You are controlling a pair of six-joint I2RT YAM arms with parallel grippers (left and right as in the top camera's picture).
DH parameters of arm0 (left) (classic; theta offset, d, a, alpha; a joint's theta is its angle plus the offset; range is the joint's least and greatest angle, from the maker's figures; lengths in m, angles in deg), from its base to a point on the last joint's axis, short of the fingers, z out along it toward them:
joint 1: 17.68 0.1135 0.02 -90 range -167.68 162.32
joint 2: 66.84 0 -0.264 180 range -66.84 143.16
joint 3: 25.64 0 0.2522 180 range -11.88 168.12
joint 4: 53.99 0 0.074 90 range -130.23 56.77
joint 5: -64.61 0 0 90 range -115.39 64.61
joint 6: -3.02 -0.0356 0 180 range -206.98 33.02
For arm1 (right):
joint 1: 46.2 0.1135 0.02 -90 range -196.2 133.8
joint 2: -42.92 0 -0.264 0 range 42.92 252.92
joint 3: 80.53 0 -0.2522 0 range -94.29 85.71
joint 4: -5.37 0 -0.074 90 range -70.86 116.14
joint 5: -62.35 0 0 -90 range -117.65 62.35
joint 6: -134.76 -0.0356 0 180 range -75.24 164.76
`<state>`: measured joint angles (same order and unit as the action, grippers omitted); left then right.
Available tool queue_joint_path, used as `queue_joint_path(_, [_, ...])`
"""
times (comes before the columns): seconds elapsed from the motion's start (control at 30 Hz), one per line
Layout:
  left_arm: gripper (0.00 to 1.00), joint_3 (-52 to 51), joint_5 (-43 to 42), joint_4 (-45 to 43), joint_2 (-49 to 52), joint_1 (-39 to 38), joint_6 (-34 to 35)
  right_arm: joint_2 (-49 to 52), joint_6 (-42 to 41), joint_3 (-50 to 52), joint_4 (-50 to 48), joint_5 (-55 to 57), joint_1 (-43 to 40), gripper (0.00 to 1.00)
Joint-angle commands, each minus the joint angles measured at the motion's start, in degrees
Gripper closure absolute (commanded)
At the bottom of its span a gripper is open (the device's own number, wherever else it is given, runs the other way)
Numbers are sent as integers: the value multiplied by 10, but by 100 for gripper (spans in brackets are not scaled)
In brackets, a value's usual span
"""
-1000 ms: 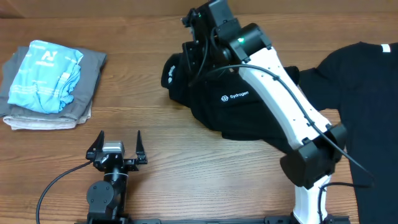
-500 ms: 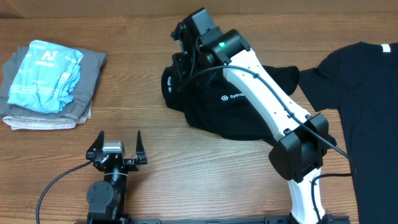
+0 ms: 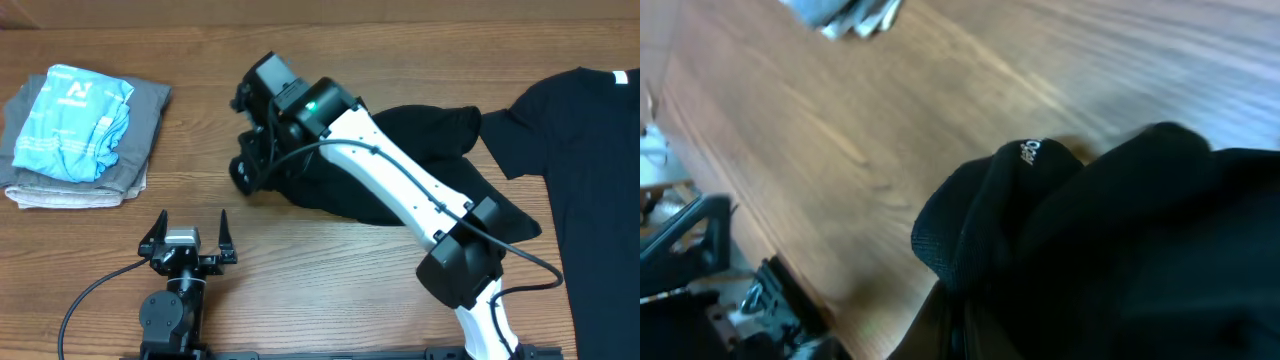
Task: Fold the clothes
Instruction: 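Drag the black fabric further left and lay it down near the left gripper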
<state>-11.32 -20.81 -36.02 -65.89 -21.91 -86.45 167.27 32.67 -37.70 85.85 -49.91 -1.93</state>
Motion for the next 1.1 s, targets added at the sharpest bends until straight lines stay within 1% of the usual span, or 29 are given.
queue_joint_path(0.0, [0,-3,3,-2,-7,-4,9,-8,-15,-9,-2,-2,29,96])
queue_joint_path(0.2, [0,-3,3,-2,-7,-4,9,-8,-17,-5,-2,23,64,96])
queue_joint_path(0.37, [0,-3,3,-2,-7,-4,9,-8,-17,7,-6,23,74,96])
queue_joint_path(0.6, [0,-3,3,-2,-7,-4,9,-8,-17,54,-34,22,74,96])
queue_joint_path(0.73, [0,-3,3,-2,-7,-4,9,-8,-32,89,-62,22,74,96])
queue_joint_path(0.77, [0,-3,3,-2,-7,-4,9,-8,-32,100,-70,22,74,95])
queue_joint_path(0.8, [0,-3,3,-2,-7,-4,9,-8,-32,107,-76,21,74,89])
queue_joint_path(0.83, [0,-3,3,-2,-7,-4,9,-8,-32,114,-82,16,74,85])
queue_joint_path(0.93, [0,-3,3,-2,-7,-4,9,-8,-32,121,-91,16,74,85])
queue_joint_path(1.07, [0,-3,3,-2,-7,-4,9,-8,-32,121,-100,15,74,87])
